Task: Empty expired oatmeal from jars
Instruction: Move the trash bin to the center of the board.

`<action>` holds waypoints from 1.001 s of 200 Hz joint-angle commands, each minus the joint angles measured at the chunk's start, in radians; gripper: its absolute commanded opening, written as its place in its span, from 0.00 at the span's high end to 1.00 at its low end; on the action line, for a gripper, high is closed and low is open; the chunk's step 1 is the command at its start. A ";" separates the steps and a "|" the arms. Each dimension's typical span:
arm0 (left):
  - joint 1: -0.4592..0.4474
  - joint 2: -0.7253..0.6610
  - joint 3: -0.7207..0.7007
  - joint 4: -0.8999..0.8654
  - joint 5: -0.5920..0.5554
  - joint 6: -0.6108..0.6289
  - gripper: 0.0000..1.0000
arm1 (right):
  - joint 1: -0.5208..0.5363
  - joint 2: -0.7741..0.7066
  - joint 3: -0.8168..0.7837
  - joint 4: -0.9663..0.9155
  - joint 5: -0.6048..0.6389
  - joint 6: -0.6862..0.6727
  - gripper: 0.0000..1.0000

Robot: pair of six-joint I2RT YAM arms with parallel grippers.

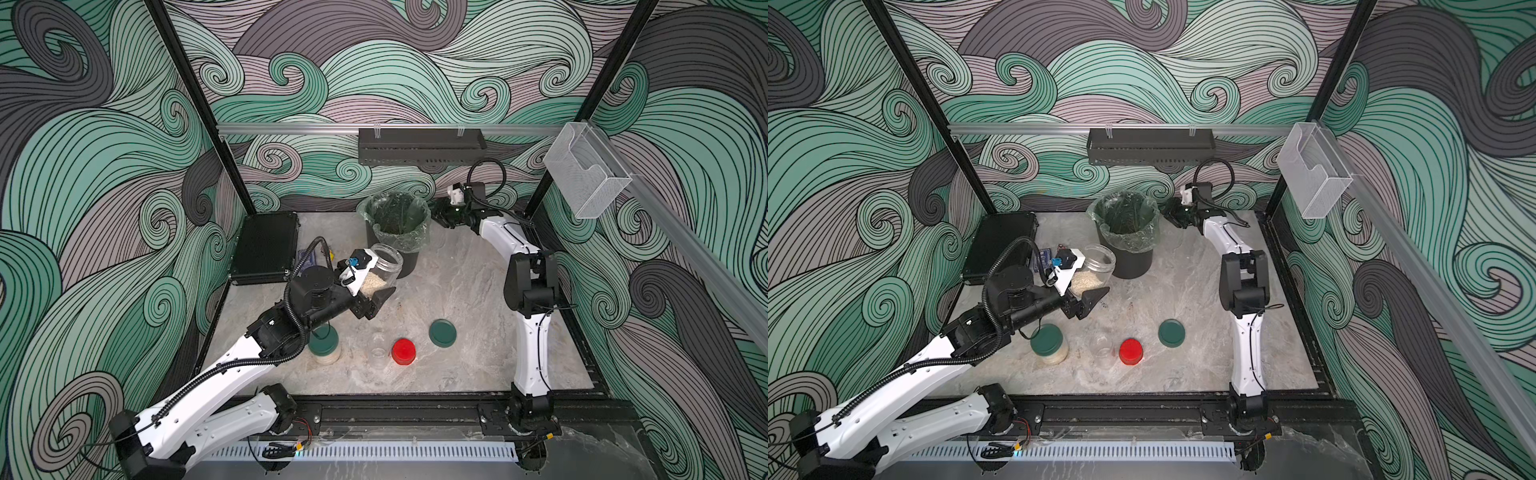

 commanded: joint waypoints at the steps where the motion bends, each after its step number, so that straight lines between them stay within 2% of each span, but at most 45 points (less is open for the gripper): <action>1: 0.013 -0.038 0.060 0.049 0.019 -0.007 0.63 | -0.003 0.070 0.134 -0.027 -0.073 0.015 0.48; 38: 0.017 -0.048 0.029 0.066 0.035 -0.011 0.63 | -0.004 0.258 0.492 -0.188 -0.167 -0.031 0.43; 70: 0.019 -0.051 0.032 0.062 0.045 -0.006 0.63 | -0.001 0.319 0.576 -0.161 -0.234 -0.019 0.39; 117: 0.023 -0.054 0.024 0.062 0.048 -0.005 0.63 | 0.033 0.303 0.557 -0.147 -0.360 -0.116 0.37; 152: 0.025 -0.071 0.022 0.060 0.049 -0.003 0.63 | 0.034 0.259 0.490 -0.150 -0.396 -0.152 0.37; 200: 0.026 -0.094 0.014 0.056 0.041 0.002 0.63 | 0.052 0.139 0.312 -0.173 -0.418 -0.241 0.38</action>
